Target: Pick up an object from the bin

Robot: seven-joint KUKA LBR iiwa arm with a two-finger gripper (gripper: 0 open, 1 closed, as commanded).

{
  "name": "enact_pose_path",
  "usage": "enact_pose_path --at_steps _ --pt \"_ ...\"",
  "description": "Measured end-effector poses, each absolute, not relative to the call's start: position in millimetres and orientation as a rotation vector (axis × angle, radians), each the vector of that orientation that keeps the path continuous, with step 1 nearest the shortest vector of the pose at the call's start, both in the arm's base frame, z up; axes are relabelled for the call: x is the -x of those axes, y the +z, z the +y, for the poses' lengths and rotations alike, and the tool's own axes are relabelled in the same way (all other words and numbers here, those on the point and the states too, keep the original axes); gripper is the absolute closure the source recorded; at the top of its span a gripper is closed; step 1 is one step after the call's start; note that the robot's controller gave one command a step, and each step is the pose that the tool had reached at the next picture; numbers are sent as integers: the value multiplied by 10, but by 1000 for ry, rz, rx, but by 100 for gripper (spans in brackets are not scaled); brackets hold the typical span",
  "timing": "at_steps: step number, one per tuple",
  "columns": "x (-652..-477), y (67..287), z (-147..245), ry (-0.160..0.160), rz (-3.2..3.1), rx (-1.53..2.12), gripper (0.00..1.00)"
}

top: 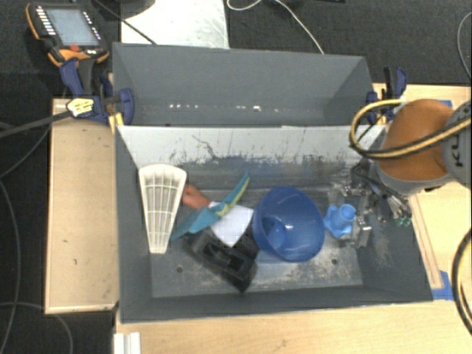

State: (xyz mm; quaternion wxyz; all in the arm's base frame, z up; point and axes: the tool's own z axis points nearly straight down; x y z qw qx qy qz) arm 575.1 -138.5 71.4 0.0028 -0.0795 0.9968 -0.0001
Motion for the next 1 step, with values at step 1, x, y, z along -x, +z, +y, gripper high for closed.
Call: enact_pose_path --at_steps 1 --pt "-5808 731 -1375 -3 3118 236 100"
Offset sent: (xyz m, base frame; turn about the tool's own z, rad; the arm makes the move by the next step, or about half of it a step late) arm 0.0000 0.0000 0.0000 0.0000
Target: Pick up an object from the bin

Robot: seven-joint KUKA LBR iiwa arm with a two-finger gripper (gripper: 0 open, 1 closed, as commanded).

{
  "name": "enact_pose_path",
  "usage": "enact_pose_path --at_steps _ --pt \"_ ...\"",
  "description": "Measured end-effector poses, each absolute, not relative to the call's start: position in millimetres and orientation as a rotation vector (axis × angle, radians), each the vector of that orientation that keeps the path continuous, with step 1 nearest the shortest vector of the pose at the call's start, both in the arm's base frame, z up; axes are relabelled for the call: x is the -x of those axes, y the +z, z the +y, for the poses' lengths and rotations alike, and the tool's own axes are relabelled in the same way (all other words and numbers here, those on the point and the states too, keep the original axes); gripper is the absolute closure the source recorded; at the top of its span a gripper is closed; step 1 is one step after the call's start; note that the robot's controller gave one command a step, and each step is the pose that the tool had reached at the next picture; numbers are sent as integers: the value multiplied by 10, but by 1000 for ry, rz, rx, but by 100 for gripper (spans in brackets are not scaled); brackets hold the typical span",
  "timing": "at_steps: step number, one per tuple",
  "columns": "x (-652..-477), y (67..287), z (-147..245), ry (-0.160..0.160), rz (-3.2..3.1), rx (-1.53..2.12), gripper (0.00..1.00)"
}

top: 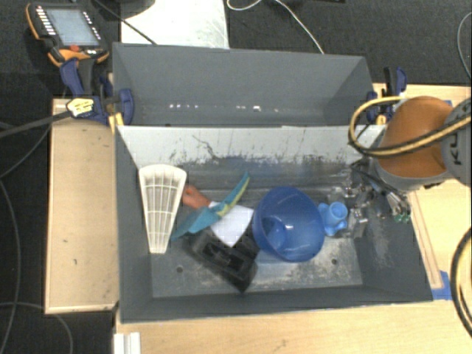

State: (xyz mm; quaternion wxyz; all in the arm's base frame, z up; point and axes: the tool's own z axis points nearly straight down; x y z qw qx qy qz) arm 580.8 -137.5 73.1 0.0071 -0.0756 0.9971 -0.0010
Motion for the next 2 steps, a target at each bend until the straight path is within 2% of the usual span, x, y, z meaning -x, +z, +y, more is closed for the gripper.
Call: enact_pose_path --at_steps 2 --pt "-5798 782 -1372 -2 3121 237 100"
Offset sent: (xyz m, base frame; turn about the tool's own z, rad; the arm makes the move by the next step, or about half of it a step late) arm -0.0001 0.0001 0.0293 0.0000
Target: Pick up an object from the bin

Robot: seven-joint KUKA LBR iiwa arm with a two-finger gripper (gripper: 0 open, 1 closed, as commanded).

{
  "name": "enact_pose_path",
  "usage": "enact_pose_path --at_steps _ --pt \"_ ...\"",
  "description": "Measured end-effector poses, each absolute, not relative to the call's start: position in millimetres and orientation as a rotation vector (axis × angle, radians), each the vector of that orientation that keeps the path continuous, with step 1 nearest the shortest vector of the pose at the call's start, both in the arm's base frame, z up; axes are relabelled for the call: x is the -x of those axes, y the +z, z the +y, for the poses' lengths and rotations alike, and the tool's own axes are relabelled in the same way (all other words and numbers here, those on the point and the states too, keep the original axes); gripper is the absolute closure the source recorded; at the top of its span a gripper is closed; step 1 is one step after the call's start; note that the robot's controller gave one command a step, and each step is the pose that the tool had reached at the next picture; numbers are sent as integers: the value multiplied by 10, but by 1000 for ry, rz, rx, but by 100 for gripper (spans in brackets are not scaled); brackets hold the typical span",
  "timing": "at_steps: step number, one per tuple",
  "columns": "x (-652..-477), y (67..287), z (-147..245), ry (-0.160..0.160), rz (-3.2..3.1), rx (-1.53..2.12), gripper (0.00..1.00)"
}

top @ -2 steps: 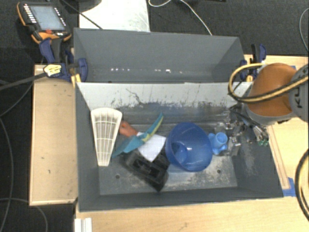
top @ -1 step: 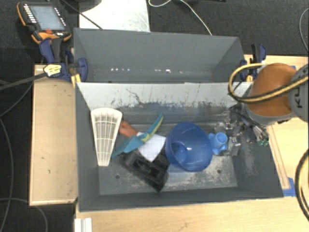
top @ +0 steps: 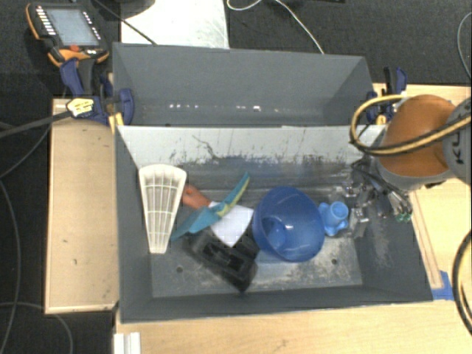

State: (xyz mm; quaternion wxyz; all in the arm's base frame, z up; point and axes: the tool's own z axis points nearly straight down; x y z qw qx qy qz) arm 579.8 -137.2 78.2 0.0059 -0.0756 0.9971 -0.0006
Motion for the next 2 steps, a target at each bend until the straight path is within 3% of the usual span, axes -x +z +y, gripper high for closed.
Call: enact_pose_path --at_steps 2 --pt "-5795 999 -1370 -2 3122 237 100"
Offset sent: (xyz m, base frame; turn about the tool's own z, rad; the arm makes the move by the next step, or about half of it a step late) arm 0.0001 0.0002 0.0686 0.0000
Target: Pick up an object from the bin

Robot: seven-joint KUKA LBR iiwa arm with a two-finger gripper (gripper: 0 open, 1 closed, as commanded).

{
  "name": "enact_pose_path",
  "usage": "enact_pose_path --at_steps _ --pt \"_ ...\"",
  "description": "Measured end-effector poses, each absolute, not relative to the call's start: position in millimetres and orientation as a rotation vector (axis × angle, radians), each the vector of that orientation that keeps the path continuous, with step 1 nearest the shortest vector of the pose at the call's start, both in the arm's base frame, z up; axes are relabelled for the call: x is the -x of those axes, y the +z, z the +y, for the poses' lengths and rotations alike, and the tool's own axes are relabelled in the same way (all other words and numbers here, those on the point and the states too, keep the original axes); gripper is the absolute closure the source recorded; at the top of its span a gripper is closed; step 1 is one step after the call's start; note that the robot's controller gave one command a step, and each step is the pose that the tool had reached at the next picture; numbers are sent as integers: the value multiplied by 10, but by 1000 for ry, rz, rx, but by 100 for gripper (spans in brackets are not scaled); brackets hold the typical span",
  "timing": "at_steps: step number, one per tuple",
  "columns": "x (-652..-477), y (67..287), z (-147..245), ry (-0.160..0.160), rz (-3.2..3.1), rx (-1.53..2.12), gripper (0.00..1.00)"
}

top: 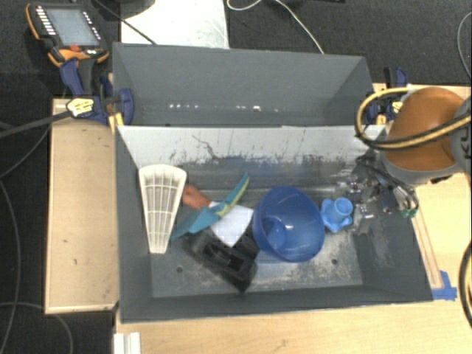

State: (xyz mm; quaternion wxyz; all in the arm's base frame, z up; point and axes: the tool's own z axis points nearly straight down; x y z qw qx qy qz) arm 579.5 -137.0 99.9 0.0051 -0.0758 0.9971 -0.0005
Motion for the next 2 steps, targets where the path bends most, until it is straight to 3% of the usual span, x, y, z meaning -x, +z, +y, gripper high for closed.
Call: enact_pose_path --at_steps 2 --pt "-5808 1318 -1373 -4 3117 235 100"
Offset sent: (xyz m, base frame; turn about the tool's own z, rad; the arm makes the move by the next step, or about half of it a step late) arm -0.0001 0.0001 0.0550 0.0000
